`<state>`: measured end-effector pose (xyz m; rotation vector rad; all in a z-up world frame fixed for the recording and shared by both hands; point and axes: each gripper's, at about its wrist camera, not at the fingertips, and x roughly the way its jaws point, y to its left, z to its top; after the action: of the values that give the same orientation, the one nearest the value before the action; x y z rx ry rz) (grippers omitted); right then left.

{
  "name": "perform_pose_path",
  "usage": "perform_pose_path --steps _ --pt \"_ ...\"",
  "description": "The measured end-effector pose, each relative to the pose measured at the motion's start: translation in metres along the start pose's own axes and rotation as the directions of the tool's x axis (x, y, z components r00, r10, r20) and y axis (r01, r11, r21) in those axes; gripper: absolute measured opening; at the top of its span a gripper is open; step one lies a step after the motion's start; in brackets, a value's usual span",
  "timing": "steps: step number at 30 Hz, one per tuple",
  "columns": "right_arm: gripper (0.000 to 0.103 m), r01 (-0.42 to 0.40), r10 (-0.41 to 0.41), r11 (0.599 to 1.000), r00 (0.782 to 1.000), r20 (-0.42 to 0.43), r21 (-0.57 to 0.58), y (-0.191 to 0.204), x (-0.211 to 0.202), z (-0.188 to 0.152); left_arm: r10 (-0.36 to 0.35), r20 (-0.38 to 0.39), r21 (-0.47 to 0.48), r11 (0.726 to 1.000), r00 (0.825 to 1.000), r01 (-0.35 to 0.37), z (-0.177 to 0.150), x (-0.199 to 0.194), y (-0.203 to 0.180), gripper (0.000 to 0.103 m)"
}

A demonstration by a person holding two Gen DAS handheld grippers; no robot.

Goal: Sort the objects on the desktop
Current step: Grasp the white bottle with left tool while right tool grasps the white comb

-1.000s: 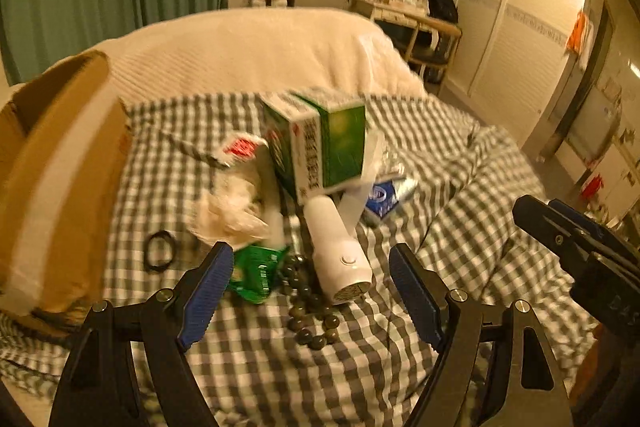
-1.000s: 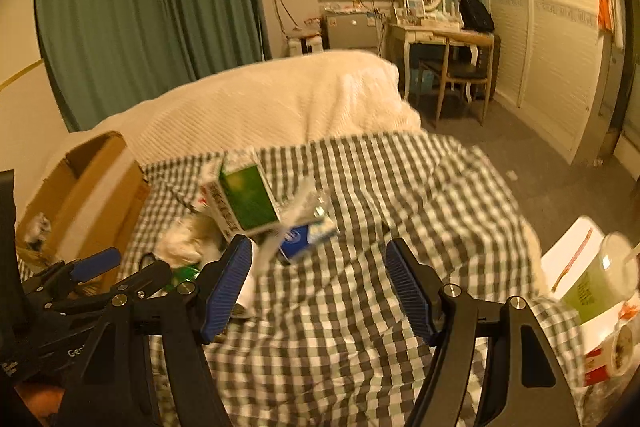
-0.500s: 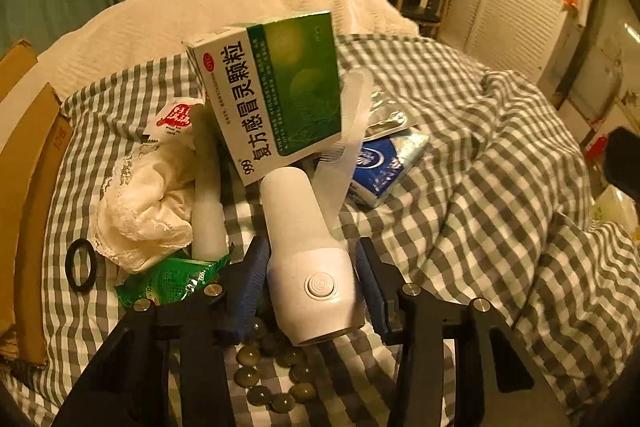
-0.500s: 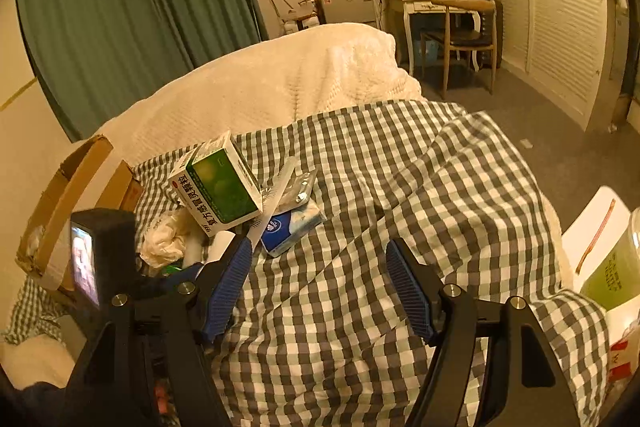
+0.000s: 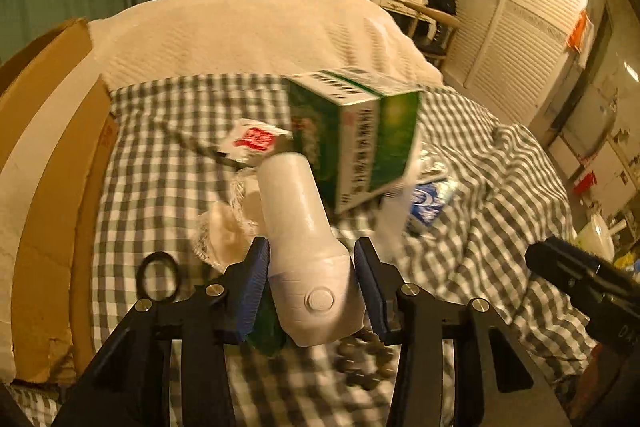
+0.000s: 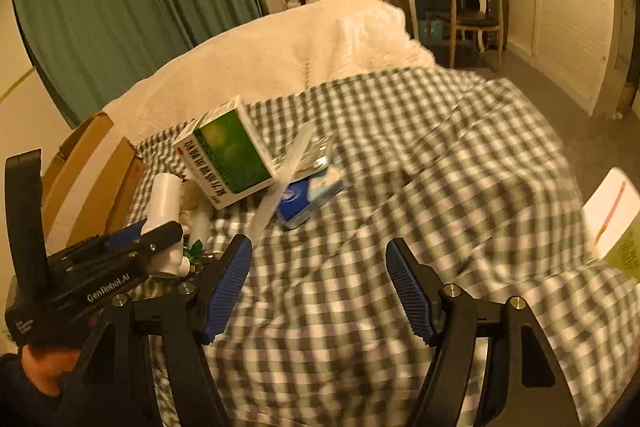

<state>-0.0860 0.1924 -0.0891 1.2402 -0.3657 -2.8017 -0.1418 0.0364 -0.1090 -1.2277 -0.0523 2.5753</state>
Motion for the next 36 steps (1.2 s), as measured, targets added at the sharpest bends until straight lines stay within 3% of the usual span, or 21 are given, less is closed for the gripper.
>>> perform_pose_path --steps 8,14,20,25,27,36 --pt "0.069 -0.011 0.01 1.0 0.997 -0.08 -0.012 0.032 0.056 0.001 -0.029 0.045 -0.024 0.999 0.999 0.03 0.002 0.005 0.008 0.044" --pt "0.065 0.012 -0.02 0.998 0.991 -0.134 -0.06 0.06 0.112 0.009 -0.061 0.057 -0.092 0.994 0.997 0.066 0.009 0.014 0.024 0.043" --pt "0.058 0.046 -0.052 0.998 0.984 -0.173 -0.038 0.055 0.144 0.005 -0.073 0.065 -0.101 0.992 0.995 0.079 0.011 0.016 0.026 0.043" --pt "0.016 0.023 -0.028 0.999 0.985 -0.171 -0.029 0.051 0.139 0.007 -0.072 0.071 -0.106 0.991 0.995 0.079 0.01 0.011 0.026 0.04" --pt "0.008 0.012 -0.015 1.0 0.985 -0.173 -0.019 0.049 0.134 0.005 -0.064 0.076 -0.098 0.993 0.995 0.072 0.009 0.007 0.024 0.039" --pt "0.004 0.036 -0.043 0.998 0.987 -0.158 -0.047 0.048 0.092 -0.011 -0.08 0.08 -0.07 0.994 0.994 0.086 0.002 -0.002 0.016 0.037"
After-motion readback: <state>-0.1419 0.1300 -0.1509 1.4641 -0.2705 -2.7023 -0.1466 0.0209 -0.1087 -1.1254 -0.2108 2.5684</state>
